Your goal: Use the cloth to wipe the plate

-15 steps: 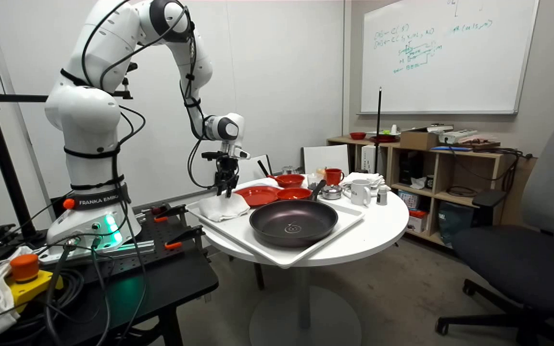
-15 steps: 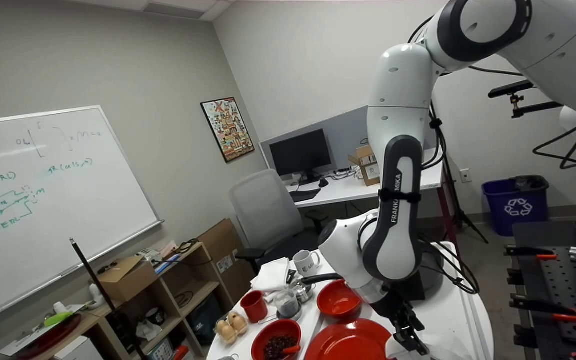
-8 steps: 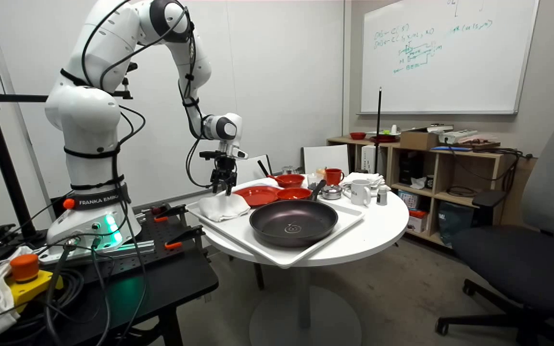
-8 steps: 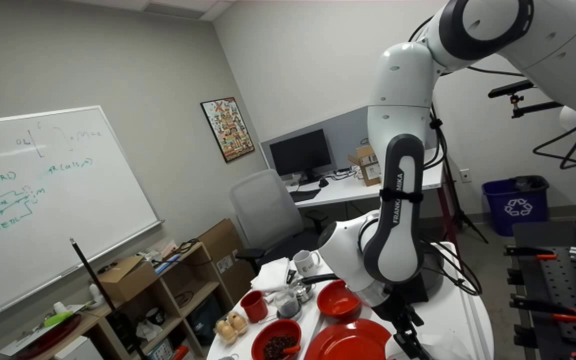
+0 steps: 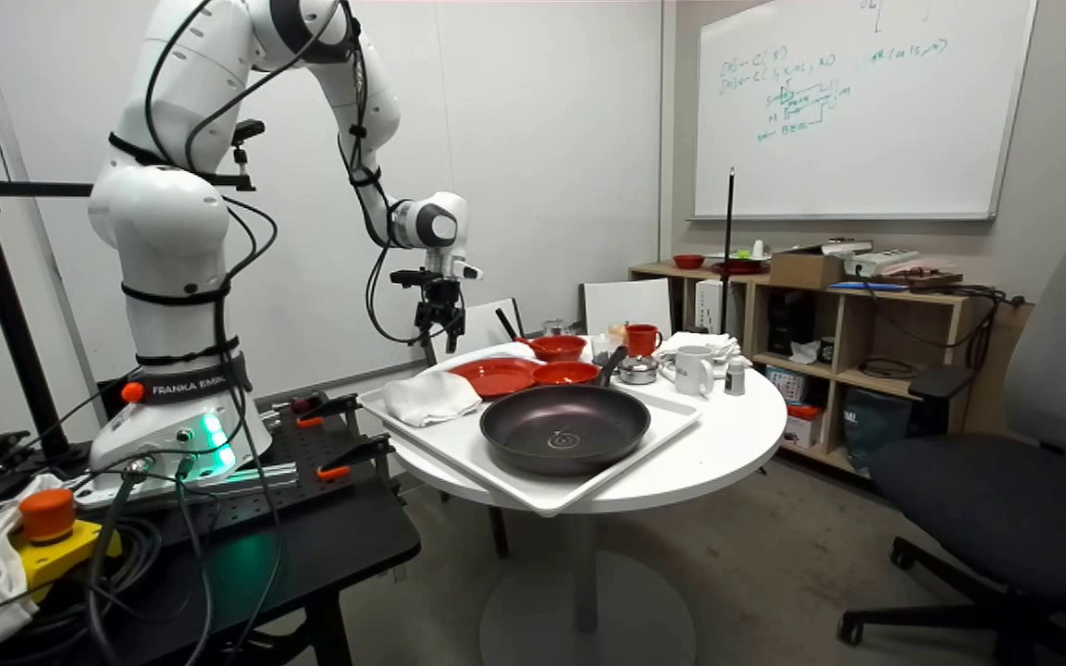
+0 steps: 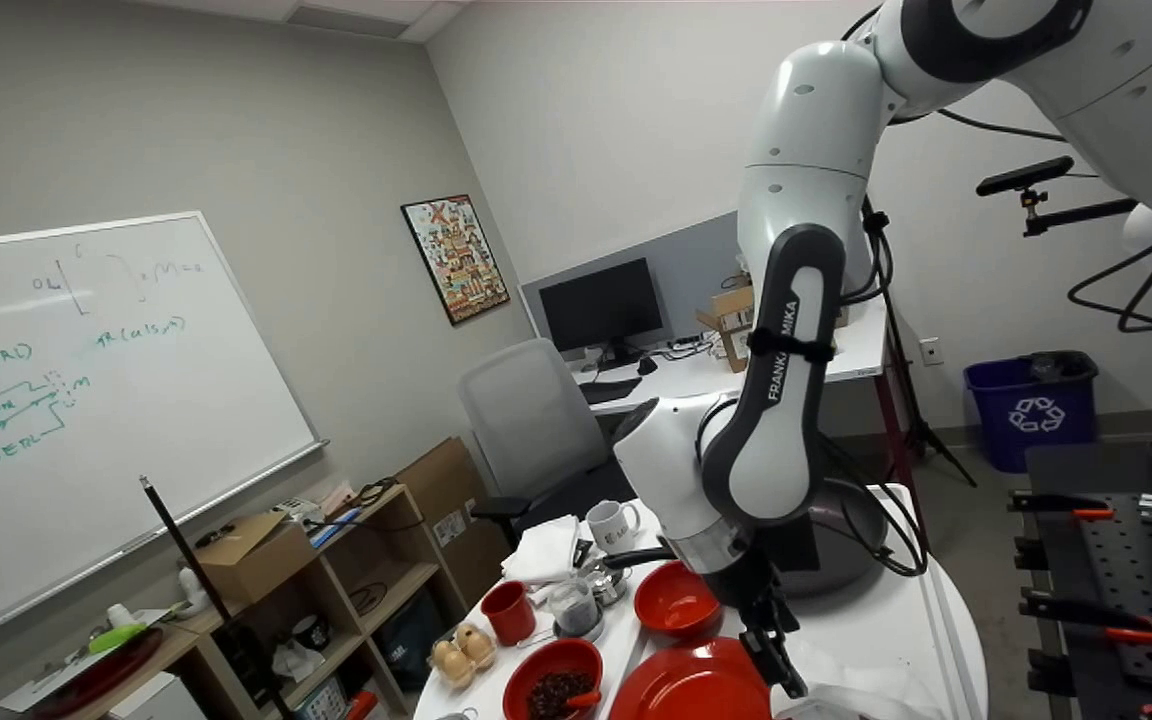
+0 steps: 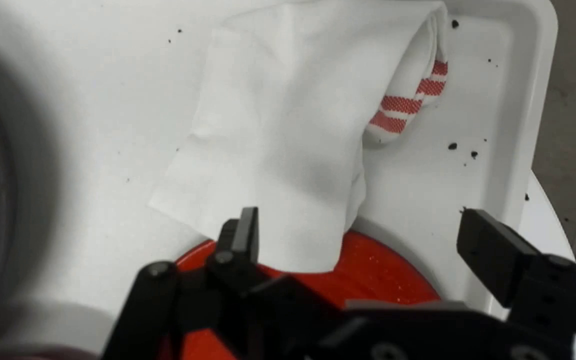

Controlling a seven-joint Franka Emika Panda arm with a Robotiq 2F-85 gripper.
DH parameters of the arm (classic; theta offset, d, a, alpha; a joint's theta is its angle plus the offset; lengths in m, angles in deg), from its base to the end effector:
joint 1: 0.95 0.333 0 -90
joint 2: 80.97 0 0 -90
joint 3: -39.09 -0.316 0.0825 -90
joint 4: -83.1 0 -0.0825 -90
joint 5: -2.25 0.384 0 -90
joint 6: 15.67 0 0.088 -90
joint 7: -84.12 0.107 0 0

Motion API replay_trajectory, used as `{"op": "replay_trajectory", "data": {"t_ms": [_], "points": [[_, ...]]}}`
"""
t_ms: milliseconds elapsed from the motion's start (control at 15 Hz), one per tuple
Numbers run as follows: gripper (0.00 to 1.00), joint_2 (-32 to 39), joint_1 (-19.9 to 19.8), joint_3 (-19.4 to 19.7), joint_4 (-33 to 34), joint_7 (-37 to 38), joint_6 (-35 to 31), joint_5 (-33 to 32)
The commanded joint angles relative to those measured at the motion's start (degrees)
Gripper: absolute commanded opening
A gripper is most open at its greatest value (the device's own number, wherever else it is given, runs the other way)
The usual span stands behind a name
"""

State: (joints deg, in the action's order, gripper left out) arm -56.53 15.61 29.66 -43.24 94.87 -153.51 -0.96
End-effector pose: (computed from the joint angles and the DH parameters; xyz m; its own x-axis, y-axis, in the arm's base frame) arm 0.4733 0.2341 0.1707 0.9306 0.2925 -0.2199 0.3001 -0.9539 0.0009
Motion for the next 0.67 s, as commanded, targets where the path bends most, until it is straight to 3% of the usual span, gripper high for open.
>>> {"op": "replay_trajectory", "data": {"t_ms": [0,600], "points": [[1.0,-4.66,-2.97,-1.87,-2.01,-3.93,-2.31,4.53],[1.0,-12.43,-10.73,-5.06,-2.71,-16.58,-2.0,24.83]]}}
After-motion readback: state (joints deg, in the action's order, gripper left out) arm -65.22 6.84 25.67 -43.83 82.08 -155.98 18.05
